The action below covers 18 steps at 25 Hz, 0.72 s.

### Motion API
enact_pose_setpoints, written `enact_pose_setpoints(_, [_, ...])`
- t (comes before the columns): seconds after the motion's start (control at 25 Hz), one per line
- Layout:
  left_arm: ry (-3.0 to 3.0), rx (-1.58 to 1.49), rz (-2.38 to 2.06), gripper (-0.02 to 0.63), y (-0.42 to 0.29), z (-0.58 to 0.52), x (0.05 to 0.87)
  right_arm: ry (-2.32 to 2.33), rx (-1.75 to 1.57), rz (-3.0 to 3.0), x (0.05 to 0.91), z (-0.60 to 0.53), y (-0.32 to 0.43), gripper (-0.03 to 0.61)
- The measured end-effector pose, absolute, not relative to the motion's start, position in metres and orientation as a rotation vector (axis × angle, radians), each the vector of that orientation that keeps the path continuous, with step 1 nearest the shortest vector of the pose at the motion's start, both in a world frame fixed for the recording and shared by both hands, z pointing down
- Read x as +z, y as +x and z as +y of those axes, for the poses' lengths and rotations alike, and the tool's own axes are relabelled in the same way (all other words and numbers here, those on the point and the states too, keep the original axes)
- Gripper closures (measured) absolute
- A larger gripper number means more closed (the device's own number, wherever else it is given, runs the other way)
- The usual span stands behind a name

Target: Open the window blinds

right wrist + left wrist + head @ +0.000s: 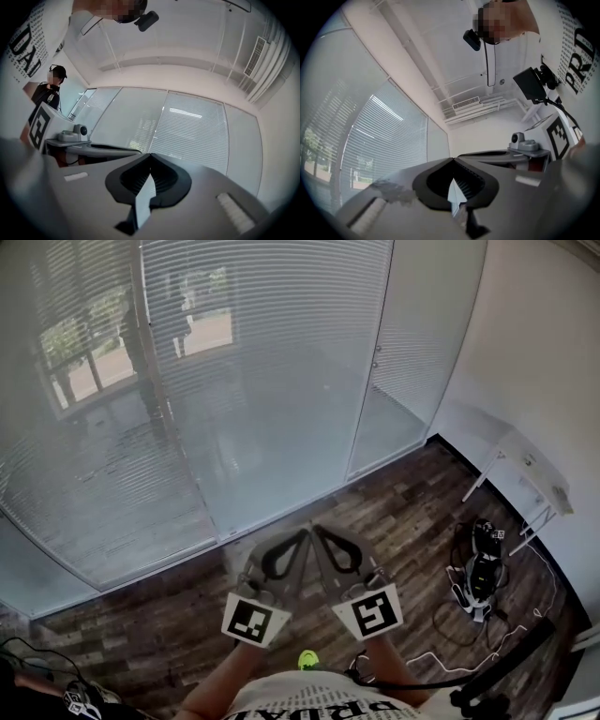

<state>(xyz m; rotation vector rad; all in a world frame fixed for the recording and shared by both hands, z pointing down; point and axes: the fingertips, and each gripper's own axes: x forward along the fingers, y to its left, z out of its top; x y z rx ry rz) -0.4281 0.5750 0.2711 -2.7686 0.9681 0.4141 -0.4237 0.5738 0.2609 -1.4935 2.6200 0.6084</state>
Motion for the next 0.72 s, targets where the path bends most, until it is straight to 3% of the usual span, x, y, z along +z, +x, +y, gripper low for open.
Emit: enact_pose_setpoints(0.72, [-2.782,0.35,0.949,0.623,-0.331,0.509,0.292,-1.49,0.435,2.65,0.29,0.503,-0.323,0.571])
